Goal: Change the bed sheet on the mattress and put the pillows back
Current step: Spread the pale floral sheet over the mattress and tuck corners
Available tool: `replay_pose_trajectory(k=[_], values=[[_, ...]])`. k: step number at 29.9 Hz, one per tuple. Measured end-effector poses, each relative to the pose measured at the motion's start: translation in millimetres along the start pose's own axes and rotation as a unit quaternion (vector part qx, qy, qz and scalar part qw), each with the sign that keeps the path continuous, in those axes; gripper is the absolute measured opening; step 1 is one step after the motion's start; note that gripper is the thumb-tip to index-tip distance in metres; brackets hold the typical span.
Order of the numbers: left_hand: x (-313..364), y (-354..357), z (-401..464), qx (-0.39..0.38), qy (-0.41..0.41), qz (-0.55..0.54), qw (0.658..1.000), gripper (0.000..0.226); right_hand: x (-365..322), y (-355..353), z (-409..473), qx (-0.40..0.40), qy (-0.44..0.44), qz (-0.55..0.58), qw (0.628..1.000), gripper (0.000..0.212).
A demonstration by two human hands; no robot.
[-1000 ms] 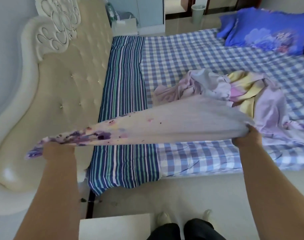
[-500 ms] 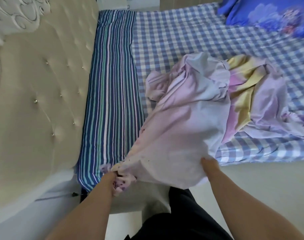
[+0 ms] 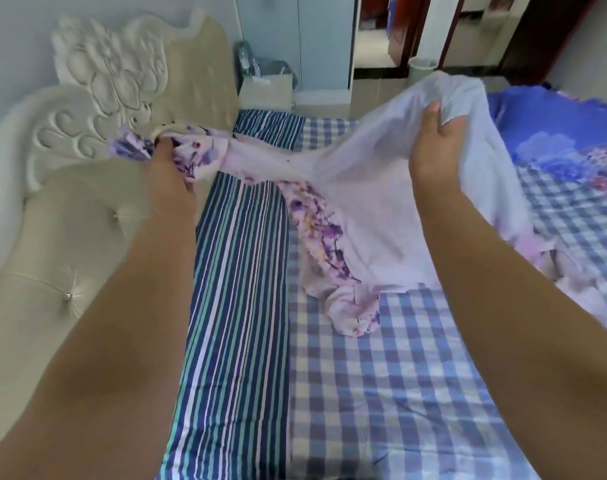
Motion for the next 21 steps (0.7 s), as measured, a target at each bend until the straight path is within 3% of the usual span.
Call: replay_pose_trajectory(k=[2, 3, 5, 6, 10, 12, 14, 15, 17, 19, 21], values=[[-15, -43, 10, 0.030, -0.052, 0.107, 0.992, 0.018, 46, -4, -11, -0.007, 0.069, -0.034, 0.997, 0.043], [-37, -81, 7, 0.040, -0.105, 0.170, 0.979, 0.019, 94, 0, -18, -0.049, 0.125, -0.105, 0.985, 0.040], [-80, -166, -12, 0.048, -0.214, 0.261, 0.940, 0.014, 195, -7, -55, -0.133, 0.275, -0.259, 0.916, 0.033], [-95, -198, -23, 0.047, -0.259, 0.274, 0.925, 0.016, 227, -21, -72, -0.146, 0.306, -0.334, 0.879, 0.033], [-97, -266, -58, 0.090, -0.321, 0.326, 0.884, 0.016, 279, -92, -139, 0.003, 0.423, -0.280, 0.862, 0.053], [-99, -292, -70, 0.083, -0.332, 0.324, 0.882, 0.019, 291, -108, -163, 0.037, 0.412, -0.330, 0.848, 0.071], [-94, -342, -77, 0.124, -0.327, 0.404, 0.845, 0.029, 299, -101, -174, -0.049, 0.332, -0.453, 0.826, 0.087], [-88, -368, -80, 0.148, -0.322, 0.476, 0.805, 0.031, 306, -93, -179, -0.109, 0.276, -0.525, 0.797, 0.089], [-77, -410, -89, 0.161, -0.305, 0.581, 0.737, 0.031, 327, -81, -201, -0.222, 0.222, -0.637, 0.704, 0.078], [-76, -441, -105, 0.153, -0.302, 0.630, 0.699, 0.018, 354, -77, -225, -0.302, 0.209, -0.710, 0.601, 0.060], [-74, -469, -125, 0.151, -0.311, 0.667, 0.660, 0.008, 375, -79, -243, -0.332, 0.190, -0.750, 0.540, 0.050]])
Point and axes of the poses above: each hand's wrist, its own z-axis towards the middle knuckle, its own y-axis out of the palm, x = y × z, the point moved 10 cm from there along z, towards the middle knuckle, and after that the axes turned 4 degrees about y, right-handed, at the moved point
